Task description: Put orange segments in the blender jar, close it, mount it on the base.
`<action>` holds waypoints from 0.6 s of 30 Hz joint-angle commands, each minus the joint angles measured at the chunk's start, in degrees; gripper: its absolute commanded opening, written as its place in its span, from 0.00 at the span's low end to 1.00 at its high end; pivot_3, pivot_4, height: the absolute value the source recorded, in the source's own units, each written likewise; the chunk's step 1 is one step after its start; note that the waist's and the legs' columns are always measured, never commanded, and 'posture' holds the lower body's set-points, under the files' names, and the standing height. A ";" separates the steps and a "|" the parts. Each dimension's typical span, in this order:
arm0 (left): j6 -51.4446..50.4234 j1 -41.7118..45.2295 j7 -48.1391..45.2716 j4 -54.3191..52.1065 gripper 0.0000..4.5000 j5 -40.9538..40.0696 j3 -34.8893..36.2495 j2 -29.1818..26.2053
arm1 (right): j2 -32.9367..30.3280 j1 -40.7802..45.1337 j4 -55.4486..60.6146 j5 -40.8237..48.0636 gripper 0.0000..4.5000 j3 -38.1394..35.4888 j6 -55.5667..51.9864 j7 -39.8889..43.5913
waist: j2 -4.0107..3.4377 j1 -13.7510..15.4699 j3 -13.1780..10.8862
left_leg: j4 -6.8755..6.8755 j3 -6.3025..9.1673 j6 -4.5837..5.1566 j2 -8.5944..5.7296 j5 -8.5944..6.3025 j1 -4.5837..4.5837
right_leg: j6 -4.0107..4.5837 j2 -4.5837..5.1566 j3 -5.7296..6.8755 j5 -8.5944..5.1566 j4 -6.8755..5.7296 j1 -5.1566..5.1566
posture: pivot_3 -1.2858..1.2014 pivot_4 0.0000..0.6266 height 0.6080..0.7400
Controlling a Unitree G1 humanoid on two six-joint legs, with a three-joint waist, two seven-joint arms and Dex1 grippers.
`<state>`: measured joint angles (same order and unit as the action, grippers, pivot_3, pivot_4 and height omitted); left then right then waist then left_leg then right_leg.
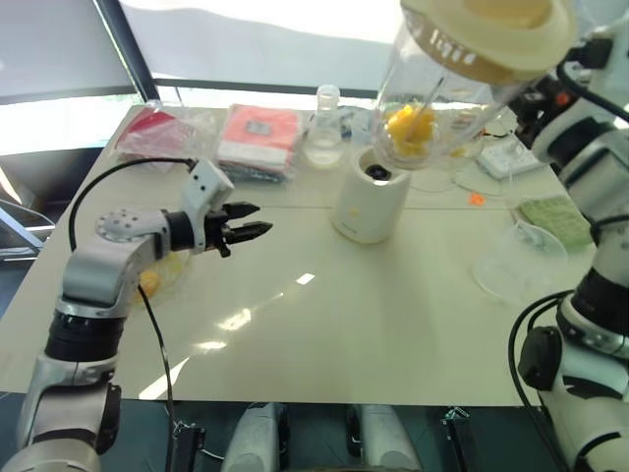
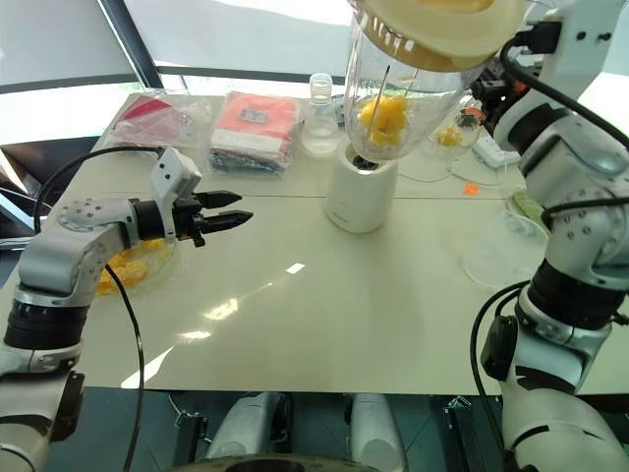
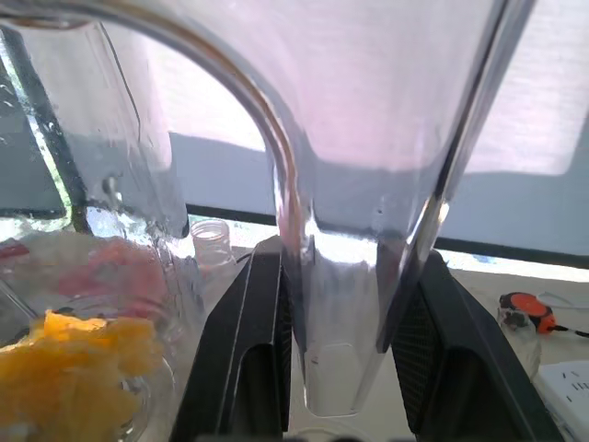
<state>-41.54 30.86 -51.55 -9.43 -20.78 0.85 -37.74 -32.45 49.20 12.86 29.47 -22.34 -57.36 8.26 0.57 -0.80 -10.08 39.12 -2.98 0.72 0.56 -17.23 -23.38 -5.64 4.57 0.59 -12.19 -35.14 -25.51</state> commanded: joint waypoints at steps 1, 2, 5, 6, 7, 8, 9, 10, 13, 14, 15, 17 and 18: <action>-0.04 -1.71 2.19 -5.19 0.50 -1.17 0.75 0.57 | 0.53 5.49 -8.97 -4.14 0.22 2.36 8.96 0.17 | -0.02 -0.03 -0.01 | 0.00 -0.03 0.01 -0.01 -0.01 0.00 | -0.01 0.02 -0.01 0.00 0.00 0.00 | 0.52 0.24 1.00; -0.27 -2.45 2.89 -6.09 0.50 -1.28 0.79 0.88 | 1.07 6.52 -12.18 -5.08 0.22 3.28 10.86 0.33 | -0.02 -0.05 -0.01 | 0.00 -0.04 0.01 -0.02 -0.01 0.00 | -0.01 0.03 -0.02 0.01 0.00 -0.01 | 0.52 0.24 1.00; -0.78 -4.22 5.12 -8.07 0.50 -1.51 0.99 1.75 | 3.03 8.99 -18.96 -5.36 0.22 4.31 13.67 1.73 | -0.03 -0.06 -0.01 | -0.03 -0.03 0.04 -0.01 -0.02 -0.01 | -0.04 0.02 -0.01 0.02 0.01 -0.01 | 0.52 0.24 1.00; -0.82 -4.69 5.70 -8.50 0.50 -1.49 1.01 1.84 | 3.04 9.43 -20.89 -6.27 0.22 5.17 14.65 2.22 | -0.04 -0.06 -0.02 | -0.04 -0.03 0.05 0.00 -0.03 -0.01 | -0.05 0.01 -0.01 0.03 0.01 -0.02 | 0.52 0.24 1.00; -0.87 -5.06 6.22 -8.86 0.50 -1.51 0.99 1.90 | 3.00 9.79 -22.64 -6.97 0.22 5.74 15.43 2.65 | -0.05 -0.08 -0.03 | -0.06 -0.02 0.05 0.01 -0.03 -0.01 | -0.06 0.01 0.00 0.03 0.01 -0.02 | 0.52 0.24 1.00; -0.92 -5.43 6.71 -9.26 0.50 -1.61 1.04 1.99 | 2.86 10.09 -24.51 -7.64 0.22 6.30 16.20 3.14 | -0.06 -0.04 -0.03 | -0.08 -0.02 0.05 0.02 -0.03 -0.01 | -0.07 0.00 0.01 0.03 0.01 -0.03 | 0.52 0.24 1.00; -1.01 -5.70 7.19 -9.60 0.50 -1.74 1.08 2.10 | 2.65 10.29 -26.06 -8.18 0.22 6.76 16.90 3.68 | -0.07 0.00 -0.04 | -0.08 -0.01 0.05 0.02 -0.03 -0.01 | -0.06 0.00 0.02 0.03 0.02 -0.03 | 0.52 0.24 1.00; -1.12 -5.94 7.60 -9.93 0.50 -1.92 1.10 2.21 | 2.25 10.37 -27.64 -8.95 0.22 7.45 17.64 4.35 | -0.08 0.06 -0.05 | -0.08 -0.01 0.05 0.02 -0.03 -0.02 | -0.06 0.00 0.02 0.03 0.02 -0.03 | 0.52 0.24 1.00; -0.98 -6.58 8.32 -10.39 0.50 -2.18 0.97 2.33 | 1.55 10.65 -31.28 -10.91 0.22 8.90 19.58 5.72 | -0.08 0.05 -0.05 | -0.06 -0.03 0.05 0.00 -0.03 -0.02 | -0.07 0.02 0.02 0.03 0.03 -0.02 | 0.52 0.24 1.00; -0.83 -6.75 8.48 -10.36 0.50 -2.15 0.89 2.34 | 1.52 10.79 -32.03 -11.23 0.22 9.07 19.98 5.98 | -0.08 0.00 -0.05 | -0.04 -0.03 0.05 0.00 -0.03 -0.02 | -0.07 0.02 0.02 0.03 0.03 -0.01 | 0.52 0.24 1.00; -0.57 -6.96 8.67 -10.30 0.50 -1.99 0.77 2.31 | 1.49 10.88 -32.64 -11.57 0.22 9.33 20.31 6.23 | -0.08 -0.04 -0.05 | -0.03 -0.03 0.05 0.00 -0.03 -0.01 | -0.07 0.03 0.02 0.04 0.02 0.00 | 0.52 0.24 1.00; -0.22 -7.22 9.17 -10.22 0.50 -1.66 0.71 2.28 | 1.51 10.94 -33.56 -12.18 0.22 9.84 20.70 6.58 | -0.08 -0.06 -0.04 | -0.01 -0.03 0.04 0.00 -0.02 0.01 | -0.07 0.02 0.02 0.04 -0.01 0.01 | 0.52 0.24 1.00; -0.18 -7.26 9.45 -10.17 0.50 -1.59 0.78 2.34 | 1.50 10.92 -33.91 -12.53 0.22 10.17 20.79 6.69 | -0.08 -0.08 -0.04 | -0.01 -0.03 0.04 0.00 -0.02 0.03 | -0.07 0.02 0.02 0.04 -0.04 0.02 | 0.52 0.24 1.00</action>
<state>-42.94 23.52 -42.66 -17.75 -22.23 0.88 -35.40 -29.88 58.13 -21.12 18.24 -12.07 -38.06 14.98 0.49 -0.88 -10.13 39.11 -3.01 0.74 0.56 -17.25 -23.33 -5.71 4.59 0.61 -12.15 -35.21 -25.49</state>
